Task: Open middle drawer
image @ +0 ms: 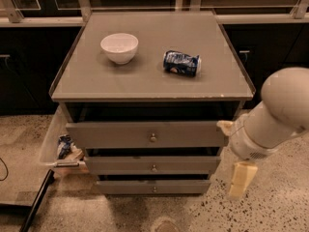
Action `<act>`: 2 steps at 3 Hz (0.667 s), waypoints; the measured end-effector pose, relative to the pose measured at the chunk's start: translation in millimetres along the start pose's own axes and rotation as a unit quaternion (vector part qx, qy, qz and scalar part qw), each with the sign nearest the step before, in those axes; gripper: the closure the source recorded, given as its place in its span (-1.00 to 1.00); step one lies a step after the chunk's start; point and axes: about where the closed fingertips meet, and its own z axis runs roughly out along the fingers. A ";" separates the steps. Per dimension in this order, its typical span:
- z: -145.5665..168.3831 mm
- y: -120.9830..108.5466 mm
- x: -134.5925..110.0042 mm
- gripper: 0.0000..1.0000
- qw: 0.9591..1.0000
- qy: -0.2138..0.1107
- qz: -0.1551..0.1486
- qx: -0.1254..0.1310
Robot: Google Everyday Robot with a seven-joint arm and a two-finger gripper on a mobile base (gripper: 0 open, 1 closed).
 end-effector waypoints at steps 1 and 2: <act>58.9 11.3 11.2 -1.00 0.999 -0.020 0.008 -0.031; 104.6 21.1 20.2 -1.00 0.998 -0.039 0.011 -0.050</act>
Offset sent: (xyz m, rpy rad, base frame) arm -0.0096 0.0102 -0.1698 0.1489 0.1315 0.0202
